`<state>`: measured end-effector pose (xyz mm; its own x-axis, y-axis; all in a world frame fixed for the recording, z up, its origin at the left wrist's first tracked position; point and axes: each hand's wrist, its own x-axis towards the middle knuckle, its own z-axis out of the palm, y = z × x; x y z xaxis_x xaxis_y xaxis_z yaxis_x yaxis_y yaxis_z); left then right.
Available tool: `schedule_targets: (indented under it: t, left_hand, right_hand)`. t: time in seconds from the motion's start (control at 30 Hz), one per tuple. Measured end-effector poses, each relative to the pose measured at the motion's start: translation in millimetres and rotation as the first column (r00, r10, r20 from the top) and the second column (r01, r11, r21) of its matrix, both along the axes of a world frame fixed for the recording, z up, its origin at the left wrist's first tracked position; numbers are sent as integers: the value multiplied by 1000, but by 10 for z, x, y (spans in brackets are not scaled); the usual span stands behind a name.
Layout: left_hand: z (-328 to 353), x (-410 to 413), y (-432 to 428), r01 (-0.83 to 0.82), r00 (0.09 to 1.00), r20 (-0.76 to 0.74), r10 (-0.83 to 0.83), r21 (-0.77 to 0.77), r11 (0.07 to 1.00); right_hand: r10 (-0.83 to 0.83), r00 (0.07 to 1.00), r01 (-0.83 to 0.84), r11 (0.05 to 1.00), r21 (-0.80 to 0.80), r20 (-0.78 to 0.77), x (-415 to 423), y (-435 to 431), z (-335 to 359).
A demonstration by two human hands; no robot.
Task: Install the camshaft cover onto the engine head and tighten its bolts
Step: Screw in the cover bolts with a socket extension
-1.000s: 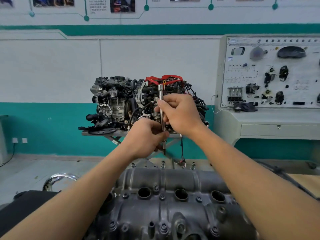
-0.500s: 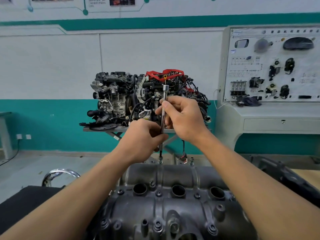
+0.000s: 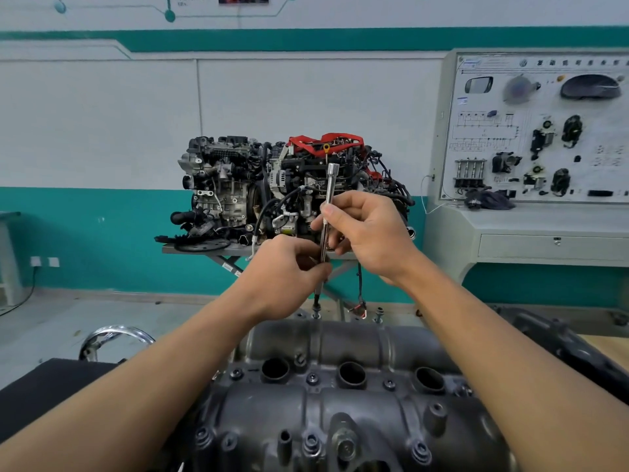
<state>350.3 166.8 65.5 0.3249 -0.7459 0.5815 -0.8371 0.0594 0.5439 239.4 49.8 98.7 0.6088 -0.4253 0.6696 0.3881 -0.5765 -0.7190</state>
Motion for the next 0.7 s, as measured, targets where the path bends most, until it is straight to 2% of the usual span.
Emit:
schedule_targets:
  t: [0.17,0.3,0.4,0.7]
  left_hand:
    - [24,-18,-28,-34,996,-89,25,-105,994]
    - [74,-26,-27,6,978,-200,-50,-215,977]
    - [79,-23,-11,24,976,-203,-77,-251,968]
    - [41,-13,-10,83,982,-155,-109,-166,983]
  right_hand:
    - [-65,998,65,997,-32,19,-16,-46,-19]
    - [-112,992,115,992,-60,54,17,-40,-16]
    - [-160,984,168,981,-101,79,43,-50,-42]
    - [19,1000,-19,999,-30,4,-4,8,9]
